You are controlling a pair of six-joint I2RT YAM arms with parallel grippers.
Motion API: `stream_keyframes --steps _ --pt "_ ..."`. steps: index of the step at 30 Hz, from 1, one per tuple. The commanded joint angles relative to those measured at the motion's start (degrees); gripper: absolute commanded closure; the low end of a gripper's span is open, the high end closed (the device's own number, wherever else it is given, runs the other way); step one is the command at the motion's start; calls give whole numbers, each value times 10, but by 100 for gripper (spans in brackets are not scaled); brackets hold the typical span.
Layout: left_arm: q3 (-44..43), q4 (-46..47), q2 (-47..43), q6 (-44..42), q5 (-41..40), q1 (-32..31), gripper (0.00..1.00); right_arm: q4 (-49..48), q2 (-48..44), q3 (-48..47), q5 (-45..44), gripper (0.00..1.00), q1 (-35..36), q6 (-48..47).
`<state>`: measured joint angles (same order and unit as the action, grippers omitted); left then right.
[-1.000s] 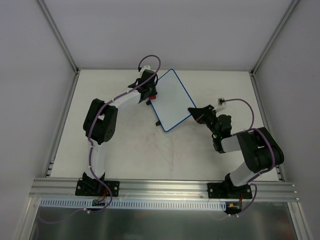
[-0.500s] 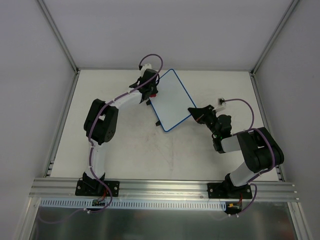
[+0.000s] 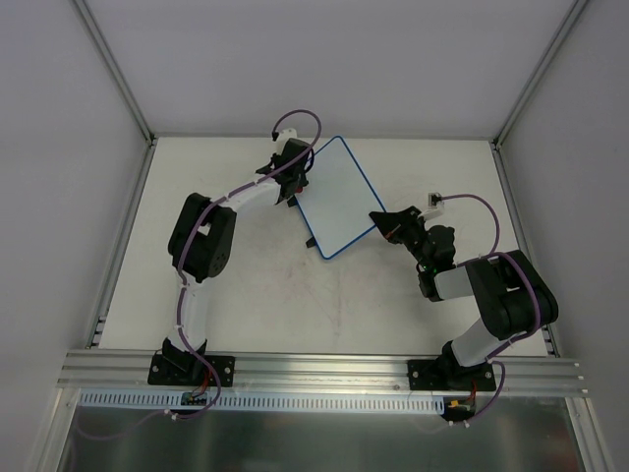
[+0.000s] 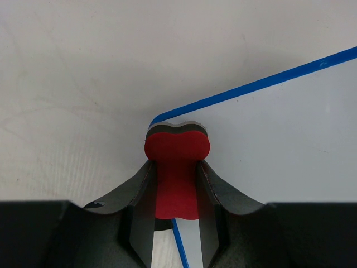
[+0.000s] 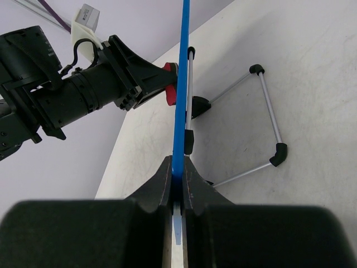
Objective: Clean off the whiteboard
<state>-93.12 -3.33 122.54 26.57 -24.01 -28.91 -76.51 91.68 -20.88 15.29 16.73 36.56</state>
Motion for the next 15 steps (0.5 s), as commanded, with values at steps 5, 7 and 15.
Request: stream_keyframes --steps 5,7,15 --pt "-26 3 8 9 55 -8 100 -60 13 -6 25 100 5 -4" --pt "-29 6 7 9 66 -11 100 -63 15 -6 26 100 4 -3" --pt "33 75 -29 26 152 -10 100 -63 16 -9 26 100 4 -3"
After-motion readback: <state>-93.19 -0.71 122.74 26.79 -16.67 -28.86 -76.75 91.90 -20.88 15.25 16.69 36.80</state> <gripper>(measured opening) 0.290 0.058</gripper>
